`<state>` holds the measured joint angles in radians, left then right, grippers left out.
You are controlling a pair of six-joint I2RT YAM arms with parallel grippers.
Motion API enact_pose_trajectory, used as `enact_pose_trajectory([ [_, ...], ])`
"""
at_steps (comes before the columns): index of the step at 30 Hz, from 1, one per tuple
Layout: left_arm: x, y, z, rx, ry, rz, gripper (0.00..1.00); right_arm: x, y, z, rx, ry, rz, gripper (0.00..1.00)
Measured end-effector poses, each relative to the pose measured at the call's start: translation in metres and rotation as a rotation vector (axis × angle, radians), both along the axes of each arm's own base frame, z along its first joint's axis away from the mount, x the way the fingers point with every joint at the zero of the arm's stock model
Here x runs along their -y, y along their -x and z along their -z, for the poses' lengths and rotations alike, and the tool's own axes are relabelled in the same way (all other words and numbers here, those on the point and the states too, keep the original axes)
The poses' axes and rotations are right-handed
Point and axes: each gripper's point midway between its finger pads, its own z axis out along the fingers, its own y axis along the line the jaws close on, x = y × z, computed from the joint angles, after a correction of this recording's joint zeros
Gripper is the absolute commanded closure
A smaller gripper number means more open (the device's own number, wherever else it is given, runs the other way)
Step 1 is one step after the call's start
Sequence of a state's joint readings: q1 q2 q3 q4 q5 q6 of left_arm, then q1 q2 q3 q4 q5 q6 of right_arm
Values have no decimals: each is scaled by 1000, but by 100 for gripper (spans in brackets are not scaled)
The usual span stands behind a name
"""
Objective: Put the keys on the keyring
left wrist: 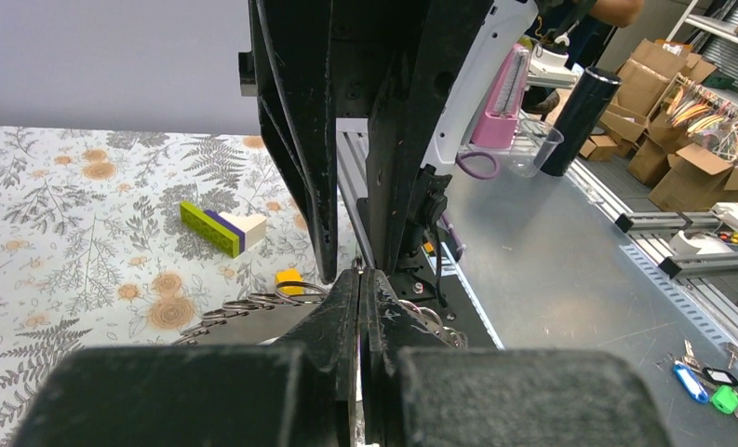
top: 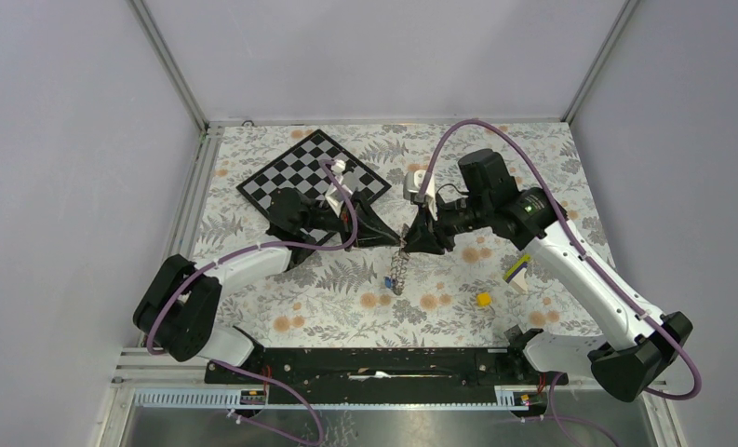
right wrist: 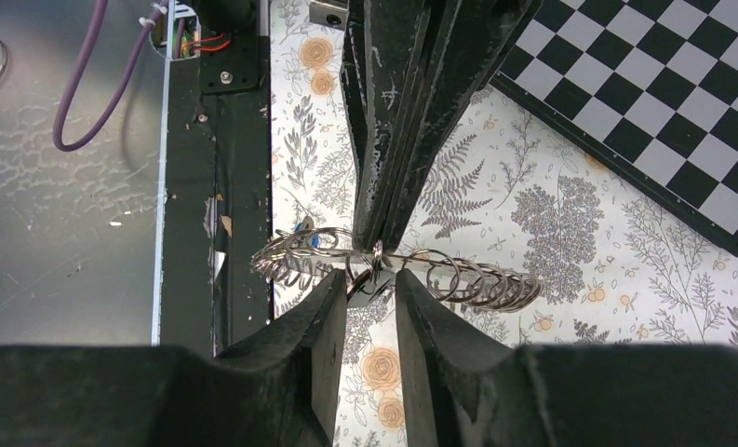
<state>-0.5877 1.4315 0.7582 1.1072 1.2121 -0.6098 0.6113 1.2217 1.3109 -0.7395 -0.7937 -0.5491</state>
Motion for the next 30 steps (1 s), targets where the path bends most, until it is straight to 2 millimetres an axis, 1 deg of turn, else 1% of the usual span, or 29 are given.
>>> enact_pose_trajectory([
  [4, 0, 0, -3, -6, 15, -3, 100, -1, -1, -3, -1, -17, -1, 71],
  [7, 0, 0, -2, -14, 17, -5, 100, -2, -1, -3, -9, -22, -1, 75],
  [18, 0, 1, -2, -18, 19, -6, 100, -1, -2, 7, -33, -20, 8, 76],
  [26, 0, 1, -2, -19, 19, -6, 100, -2, -1, 6, -43, -27, 8, 77],
  [30, 0, 1, -2, -19, 19, -6, 100, -2, -1, 6, -48, -28, 11, 81],
])
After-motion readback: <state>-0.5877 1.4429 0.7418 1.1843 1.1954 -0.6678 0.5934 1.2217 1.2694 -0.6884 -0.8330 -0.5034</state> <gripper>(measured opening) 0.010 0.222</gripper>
